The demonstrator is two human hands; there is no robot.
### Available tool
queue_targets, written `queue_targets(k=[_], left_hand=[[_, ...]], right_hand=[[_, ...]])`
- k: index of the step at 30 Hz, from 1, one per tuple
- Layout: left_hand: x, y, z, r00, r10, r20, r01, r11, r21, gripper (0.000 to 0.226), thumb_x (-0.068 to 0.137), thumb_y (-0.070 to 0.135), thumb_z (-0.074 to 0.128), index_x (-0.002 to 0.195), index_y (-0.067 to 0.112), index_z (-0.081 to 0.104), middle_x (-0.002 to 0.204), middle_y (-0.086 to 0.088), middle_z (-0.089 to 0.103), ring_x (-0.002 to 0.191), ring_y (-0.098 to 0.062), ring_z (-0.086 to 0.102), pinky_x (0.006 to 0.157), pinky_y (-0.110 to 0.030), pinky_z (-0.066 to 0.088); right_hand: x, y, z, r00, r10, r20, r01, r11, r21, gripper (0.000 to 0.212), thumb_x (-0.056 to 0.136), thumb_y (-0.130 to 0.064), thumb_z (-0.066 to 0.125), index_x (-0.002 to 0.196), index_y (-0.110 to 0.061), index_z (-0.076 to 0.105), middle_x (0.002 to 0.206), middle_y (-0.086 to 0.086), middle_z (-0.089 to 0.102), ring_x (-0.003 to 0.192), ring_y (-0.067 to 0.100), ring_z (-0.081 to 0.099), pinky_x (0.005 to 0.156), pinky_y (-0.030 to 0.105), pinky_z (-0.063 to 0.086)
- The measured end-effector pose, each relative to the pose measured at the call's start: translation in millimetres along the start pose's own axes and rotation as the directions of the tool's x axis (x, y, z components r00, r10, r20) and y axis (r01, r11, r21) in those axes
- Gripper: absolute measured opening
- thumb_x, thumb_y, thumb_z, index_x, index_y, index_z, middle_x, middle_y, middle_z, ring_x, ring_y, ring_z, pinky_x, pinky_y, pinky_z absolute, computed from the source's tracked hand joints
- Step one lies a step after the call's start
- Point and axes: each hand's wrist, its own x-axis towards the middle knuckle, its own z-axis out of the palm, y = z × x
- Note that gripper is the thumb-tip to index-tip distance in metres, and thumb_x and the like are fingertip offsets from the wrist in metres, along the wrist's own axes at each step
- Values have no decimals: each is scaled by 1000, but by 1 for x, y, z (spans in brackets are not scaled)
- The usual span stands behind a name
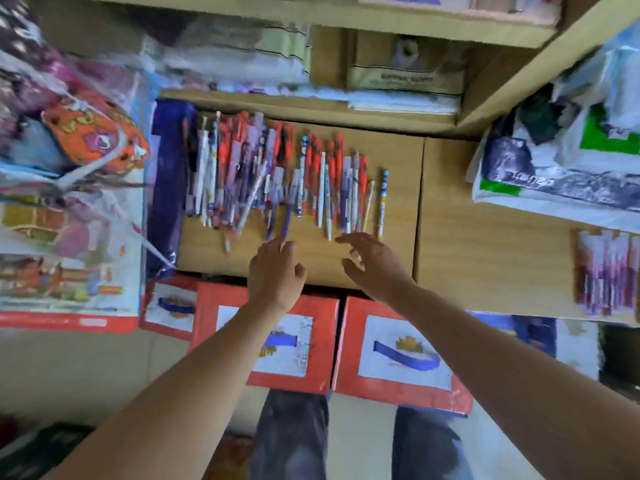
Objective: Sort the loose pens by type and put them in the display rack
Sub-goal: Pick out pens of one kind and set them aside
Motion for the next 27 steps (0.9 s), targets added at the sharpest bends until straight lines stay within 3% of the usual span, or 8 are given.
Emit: queue_targets(k=[3,5,8,11,15,20,23,27], left_hand=[[-2,-25,0,986,53,157,-50,999,-18,48,93,22,48,140,14,42,152,-4,30,135,-25,34,108,-39,35],[-1,-34,-1,980,94,177,-83,994,-65,45,94,20,48,138,13,44,152,-4,30,134,-25,36,107,-39,37],[0,-45,-12,991,130,23,-126,982,-139,30,92,17,50,121,12,58,127,-5,56,114,-22,53,94,-37,47],[3,-59,-30,978,84,-193,-115,981,-156,20,89,14,53,107,14,63,106,-4,58,100,-20,55,82,-33,50],[16,-83,-51,901,3,-433,-69,988,-137,34,82,11,55,116,16,57,118,-10,54,111,-28,50,91,-40,46],[35,-106,-60,958,-24,-285,-14,991,-132,58,86,15,60,141,22,44,154,-10,28,140,-33,26,109,-48,34],[41,-112,-59,975,-44,-219,11,989,-148,59,86,18,61,142,26,43,156,-8,22,142,-31,23,110,-45,31],[48,-112,-63,953,-45,-300,-12,982,-186,50,80,17,68,128,21,55,141,-12,38,131,-31,37,102,-44,41]], right_hand=[[9,-17,20,991,31,130,-12,990,-141,44,95,-23,51,138,-28,45,139,-3,50,119,21,54,93,38,48],[13,-24,25,976,86,200,-35,969,-244,47,95,-24,49,142,-29,42,147,-6,42,125,22,50,97,39,47],[20,-30,27,975,124,184,-70,958,-277,41,95,-22,50,136,-24,49,143,-4,46,119,23,55,93,38,48],[36,-41,24,986,125,108,-99,971,-216,31,94,-21,53,124,-21,58,122,-2,60,102,21,63,85,38,51],[77,-70,21,984,170,-48,-165,982,89,25,92,-16,56,115,-18,62,92,-3,67,80,17,62,74,32,51],[127,-116,20,985,127,-119,-99,971,218,40,93,-20,58,131,-25,48,88,-8,60,73,12,59,60,27,46],[153,-130,22,981,140,-133,-117,979,165,52,92,-26,61,139,-27,40,96,-3,62,73,13,58,55,25,45],[173,-133,27,962,192,-197,-181,981,71,45,88,-24,63,131,-21,47,117,9,60,63,11,51,50,25,38]])
